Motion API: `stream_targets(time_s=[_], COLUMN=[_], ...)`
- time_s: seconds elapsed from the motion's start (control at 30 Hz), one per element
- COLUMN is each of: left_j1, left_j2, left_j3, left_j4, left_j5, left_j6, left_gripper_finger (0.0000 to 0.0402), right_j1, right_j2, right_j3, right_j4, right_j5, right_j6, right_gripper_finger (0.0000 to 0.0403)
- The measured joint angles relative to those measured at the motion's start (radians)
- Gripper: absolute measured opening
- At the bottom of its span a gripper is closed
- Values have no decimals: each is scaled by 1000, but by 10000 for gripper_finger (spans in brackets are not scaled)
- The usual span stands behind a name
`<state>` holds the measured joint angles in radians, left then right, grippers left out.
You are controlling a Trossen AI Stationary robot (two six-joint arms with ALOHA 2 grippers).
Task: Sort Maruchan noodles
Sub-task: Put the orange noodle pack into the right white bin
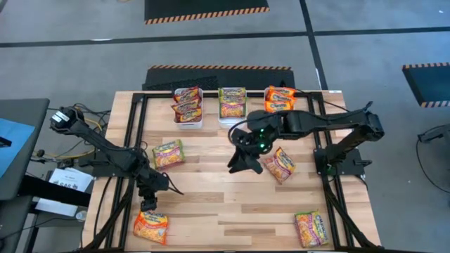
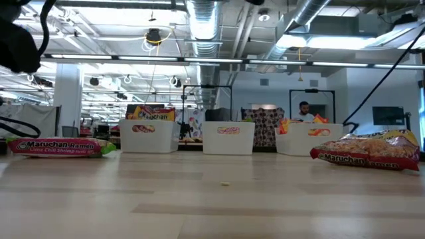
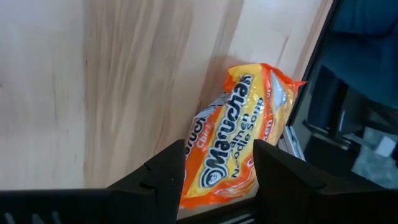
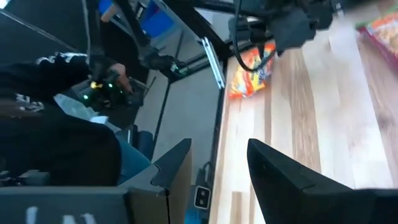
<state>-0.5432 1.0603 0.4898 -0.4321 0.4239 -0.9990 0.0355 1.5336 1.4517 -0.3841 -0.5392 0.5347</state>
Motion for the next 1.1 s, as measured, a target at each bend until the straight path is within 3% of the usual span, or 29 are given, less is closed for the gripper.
stream_targets(time_s=[0.17,0.43,0.7,1.1], left_j1=[-23,-85,-98,-99], left_j2=[0,27,132,218], left_j3=[-54,-57,-57,-57], left_j4=[112,111,135,284], left_j5=[8,-17,-52,90], left_j6=[-59,-50,0,10], left_gripper_finger=[173,173,173,173], right_j1=[3,1,1,1], right_j2=[13,41,43,43], right_j3=[-2,0,-2,-2], right_j4=[5,28,28,28], right_j5=[0,-4,-5,-4], right_j6=[15,18,17,16], right_gripper_finger=[179,179,179,179])
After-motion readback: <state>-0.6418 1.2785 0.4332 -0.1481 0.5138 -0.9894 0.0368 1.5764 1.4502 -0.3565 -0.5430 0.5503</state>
